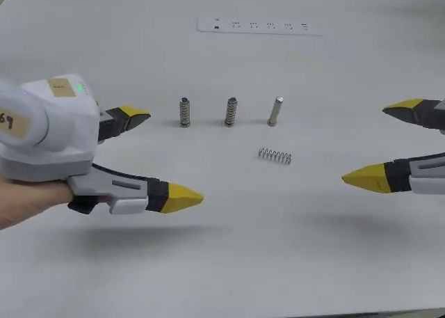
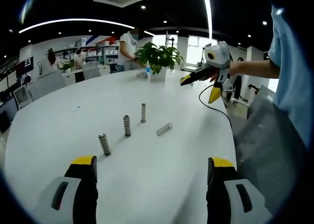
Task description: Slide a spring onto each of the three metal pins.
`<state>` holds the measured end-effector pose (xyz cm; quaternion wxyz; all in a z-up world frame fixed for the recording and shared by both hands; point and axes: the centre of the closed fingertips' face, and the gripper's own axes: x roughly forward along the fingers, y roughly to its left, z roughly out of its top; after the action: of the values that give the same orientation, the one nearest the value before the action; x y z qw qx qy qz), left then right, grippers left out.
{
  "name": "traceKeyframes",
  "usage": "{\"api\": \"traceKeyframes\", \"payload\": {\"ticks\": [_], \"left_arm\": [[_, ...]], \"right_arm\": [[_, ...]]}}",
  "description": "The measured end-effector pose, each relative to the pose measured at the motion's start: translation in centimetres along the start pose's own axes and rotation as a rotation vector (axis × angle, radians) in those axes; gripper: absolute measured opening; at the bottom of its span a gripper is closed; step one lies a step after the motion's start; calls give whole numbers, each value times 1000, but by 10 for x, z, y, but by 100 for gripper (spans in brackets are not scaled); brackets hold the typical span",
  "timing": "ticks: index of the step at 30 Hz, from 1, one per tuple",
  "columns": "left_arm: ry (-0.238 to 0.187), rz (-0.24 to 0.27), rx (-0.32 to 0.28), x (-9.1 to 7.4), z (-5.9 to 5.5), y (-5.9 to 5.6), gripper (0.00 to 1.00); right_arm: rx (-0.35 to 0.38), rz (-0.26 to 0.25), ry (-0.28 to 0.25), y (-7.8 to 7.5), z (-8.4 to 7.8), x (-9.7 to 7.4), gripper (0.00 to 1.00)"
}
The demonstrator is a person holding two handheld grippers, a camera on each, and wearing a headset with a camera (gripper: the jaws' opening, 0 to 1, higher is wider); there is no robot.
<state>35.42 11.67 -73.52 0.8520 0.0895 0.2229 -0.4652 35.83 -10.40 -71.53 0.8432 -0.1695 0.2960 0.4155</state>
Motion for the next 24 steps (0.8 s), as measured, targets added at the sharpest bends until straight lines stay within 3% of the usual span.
{"api": "traceKeyframes", "payload": {"ticks": [14,24], "left_arm": [[23,-65,36,21,7,-1,87],[42,-135,78,47,9,-10,82]], "right_arm": [[46,-21,-12,0,-8,-10,82],[45,-25,-9,0,-10,-8,81]]}}
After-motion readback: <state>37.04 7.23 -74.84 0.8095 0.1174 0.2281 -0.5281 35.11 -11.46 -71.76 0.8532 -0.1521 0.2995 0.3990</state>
